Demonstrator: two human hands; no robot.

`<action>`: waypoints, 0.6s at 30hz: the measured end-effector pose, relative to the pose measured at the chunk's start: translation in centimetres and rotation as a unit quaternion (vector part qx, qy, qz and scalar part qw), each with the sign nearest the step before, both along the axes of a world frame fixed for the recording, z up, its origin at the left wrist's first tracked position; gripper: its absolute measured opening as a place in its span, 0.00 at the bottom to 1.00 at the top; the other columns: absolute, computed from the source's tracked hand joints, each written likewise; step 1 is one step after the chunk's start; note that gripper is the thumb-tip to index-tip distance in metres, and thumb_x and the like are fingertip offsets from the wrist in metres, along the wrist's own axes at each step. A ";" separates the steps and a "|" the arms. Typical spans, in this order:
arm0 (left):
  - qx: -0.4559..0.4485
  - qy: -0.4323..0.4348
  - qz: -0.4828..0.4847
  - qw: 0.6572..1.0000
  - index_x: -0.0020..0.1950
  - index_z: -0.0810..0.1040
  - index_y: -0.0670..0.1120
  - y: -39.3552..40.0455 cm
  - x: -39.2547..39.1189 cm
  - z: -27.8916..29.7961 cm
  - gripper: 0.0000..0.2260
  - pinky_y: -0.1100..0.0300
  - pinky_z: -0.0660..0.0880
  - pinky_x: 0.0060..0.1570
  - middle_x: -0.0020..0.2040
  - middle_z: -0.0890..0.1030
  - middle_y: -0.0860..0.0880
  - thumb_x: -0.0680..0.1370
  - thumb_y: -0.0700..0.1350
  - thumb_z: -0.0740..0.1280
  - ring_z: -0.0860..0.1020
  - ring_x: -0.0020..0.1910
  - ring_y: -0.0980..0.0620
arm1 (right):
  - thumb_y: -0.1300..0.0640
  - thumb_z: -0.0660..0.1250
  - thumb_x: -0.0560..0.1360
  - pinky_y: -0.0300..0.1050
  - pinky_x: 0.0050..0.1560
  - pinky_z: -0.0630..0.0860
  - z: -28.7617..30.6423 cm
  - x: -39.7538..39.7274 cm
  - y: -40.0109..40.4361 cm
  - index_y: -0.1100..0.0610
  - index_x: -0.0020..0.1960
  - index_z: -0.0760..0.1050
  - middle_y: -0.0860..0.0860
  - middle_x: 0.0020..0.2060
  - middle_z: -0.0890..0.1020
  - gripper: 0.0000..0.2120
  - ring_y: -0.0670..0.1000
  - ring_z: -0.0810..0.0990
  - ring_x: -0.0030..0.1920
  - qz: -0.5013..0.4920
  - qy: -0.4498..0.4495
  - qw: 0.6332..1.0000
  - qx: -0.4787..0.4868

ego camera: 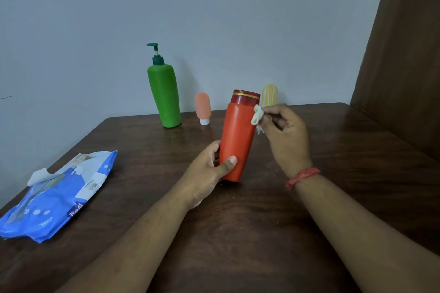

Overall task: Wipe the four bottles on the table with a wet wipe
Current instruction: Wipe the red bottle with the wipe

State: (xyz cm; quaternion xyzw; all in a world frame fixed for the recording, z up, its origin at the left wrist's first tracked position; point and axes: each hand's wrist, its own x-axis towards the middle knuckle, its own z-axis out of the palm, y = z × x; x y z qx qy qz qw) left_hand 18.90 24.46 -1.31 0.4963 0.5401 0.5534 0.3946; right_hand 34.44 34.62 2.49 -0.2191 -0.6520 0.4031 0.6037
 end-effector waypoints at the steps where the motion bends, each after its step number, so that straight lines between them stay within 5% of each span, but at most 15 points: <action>1: -0.002 0.000 0.000 1.000 0.67 0.71 0.56 0.0 0.0 0.0 0.23 0.46 0.77 0.64 0.64 0.80 0.49 0.73 0.51 0.72 0.80 0.62 0.51 | 0.63 0.71 0.77 0.43 0.46 0.81 0.0 0.1 -0.1 0.47 0.46 0.80 0.47 0.44 0.85 0.11 0.46 0.84 0.47 0.005 -0.002 1.000 -0.004; 6: 0.010 -0.074 0.026 0.997 0.72 0.70 0.49 0.0 -0.6 0.0 0.27 0.42 0.76 0.64 0.65 0.80 0.47 0.73 0.49 0.72 0.80 0.63 0.48 | 0.62 0.70 0.77 0.49 0.49 0.83 -1.1 -0.6 -0.5 0.47 0.45 0.80 0.46 0.44 0.84 0.10 0.46 0.83 0.47 0.044 -0.129 0.990 0.023; 13: -0.002 0.027 0.010 1.000 0.70 0.70 0.55 -0.1 0.0 0.1 0.24 0.48 0.77 0.64 0.64 0.79 0.50 0.75 0.50 0.71 0.79 0.62 0.52 | 0.63 0.70 0.77 0.55 0.51 0.82 -0.6 -0.1 0.5 0.47 0.50 0.81 0.50 0.49 0.82 0.10 0.51 0.83 0.51 -0.032 -0.030 0.998 0.048; 18: 0.009 0.087 0.031 0.996 0.63 0.70 0.59 -0.1 -0.2 0.2 0.15 0.56 0.76 0.63 0.62 0.79 0.56 0.79 0.47 0.69 0.78 0.61 0.58 | 0.63 0.70 0.77 0.47 0.47 0.81 0.1 -0.1 0.5 0.43 0.47 0.80 0.49 0.47 0.82 0.14 0.50 0.83 0.48 -0.036 -0.017 0.998 0.056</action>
